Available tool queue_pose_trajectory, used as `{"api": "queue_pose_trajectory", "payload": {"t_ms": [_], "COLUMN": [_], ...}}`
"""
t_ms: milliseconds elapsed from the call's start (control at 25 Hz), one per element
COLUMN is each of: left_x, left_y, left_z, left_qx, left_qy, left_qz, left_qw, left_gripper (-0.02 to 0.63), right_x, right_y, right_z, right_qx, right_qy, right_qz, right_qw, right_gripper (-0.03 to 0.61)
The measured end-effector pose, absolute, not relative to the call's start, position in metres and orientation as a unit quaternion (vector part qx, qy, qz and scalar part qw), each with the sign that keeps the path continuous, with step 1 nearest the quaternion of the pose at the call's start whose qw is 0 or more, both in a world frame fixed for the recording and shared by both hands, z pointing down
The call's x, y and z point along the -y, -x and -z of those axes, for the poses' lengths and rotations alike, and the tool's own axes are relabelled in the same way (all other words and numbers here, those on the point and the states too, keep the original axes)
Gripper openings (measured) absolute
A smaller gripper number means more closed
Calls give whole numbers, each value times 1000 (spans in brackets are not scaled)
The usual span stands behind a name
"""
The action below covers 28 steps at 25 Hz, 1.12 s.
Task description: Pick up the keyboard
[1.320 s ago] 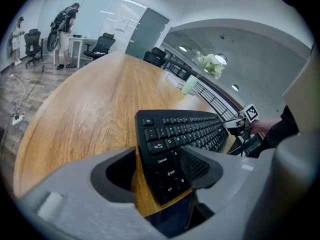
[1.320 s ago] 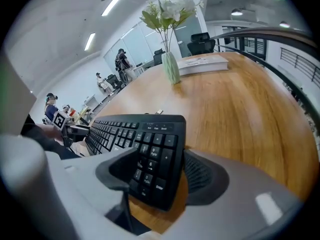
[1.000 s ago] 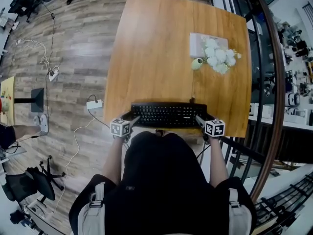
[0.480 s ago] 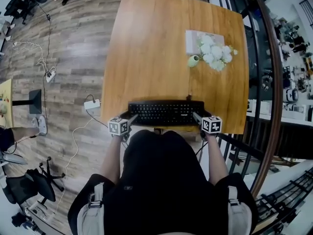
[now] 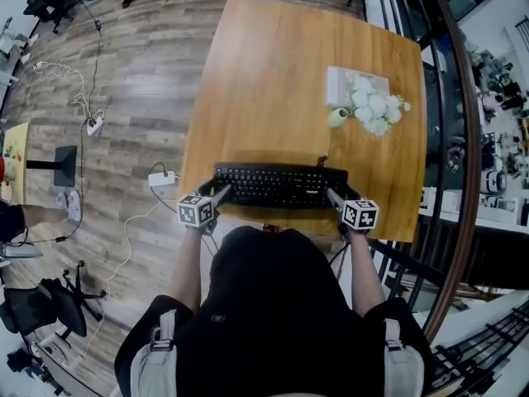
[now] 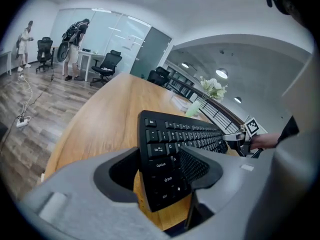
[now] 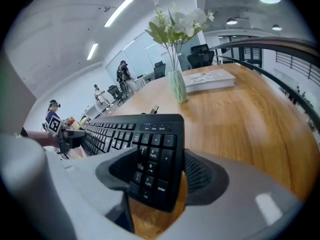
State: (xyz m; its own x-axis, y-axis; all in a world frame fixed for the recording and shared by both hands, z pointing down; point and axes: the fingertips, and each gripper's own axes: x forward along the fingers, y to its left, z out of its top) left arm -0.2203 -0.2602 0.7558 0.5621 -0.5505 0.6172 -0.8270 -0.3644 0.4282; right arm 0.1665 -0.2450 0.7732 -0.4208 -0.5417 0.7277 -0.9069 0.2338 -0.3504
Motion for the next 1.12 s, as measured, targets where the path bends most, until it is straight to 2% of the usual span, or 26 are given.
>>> {"api": "queue_pose_trajectory", "payload": {"t_ms": [480,1120], "left_x": [309,328], "left_y": [254,253], "left_z": [-675,-600], "left_qx": [461,465], "left_qy": [-826,-852], "left_qz": [-117,-63], "left_qw": [303,233], "left_gripper": [265,265], "right_x": [304,313], "right_y": [-135,-135], "right_z": [-675,-594], "right_qx": [796,811], "right_qy": [-496,-521], "right_qz": [-293,-222], "right_qw": [188,150], "right_gripper": [287,287]}}
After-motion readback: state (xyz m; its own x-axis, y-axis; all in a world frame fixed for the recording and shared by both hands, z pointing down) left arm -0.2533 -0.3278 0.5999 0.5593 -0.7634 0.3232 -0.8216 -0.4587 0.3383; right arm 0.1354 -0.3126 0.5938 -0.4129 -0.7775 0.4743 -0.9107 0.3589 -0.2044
